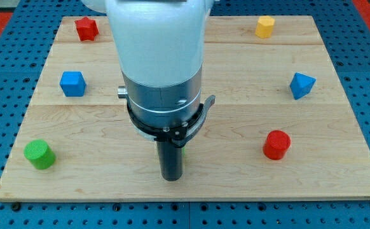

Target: Nudge the green star down a bit

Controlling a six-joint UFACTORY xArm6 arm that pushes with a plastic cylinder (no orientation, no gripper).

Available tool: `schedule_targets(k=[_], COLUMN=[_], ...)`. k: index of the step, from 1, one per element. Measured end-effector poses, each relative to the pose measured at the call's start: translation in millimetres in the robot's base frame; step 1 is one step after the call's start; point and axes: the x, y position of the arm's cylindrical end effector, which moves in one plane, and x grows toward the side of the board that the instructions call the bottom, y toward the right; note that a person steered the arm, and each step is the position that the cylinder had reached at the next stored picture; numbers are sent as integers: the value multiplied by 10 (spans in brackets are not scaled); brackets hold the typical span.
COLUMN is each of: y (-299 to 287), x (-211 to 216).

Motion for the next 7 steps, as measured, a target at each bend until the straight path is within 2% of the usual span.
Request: schedule_targets(k=[1,2,4,7], y=[11,289,511,406], x=[66,0,-267,-671])
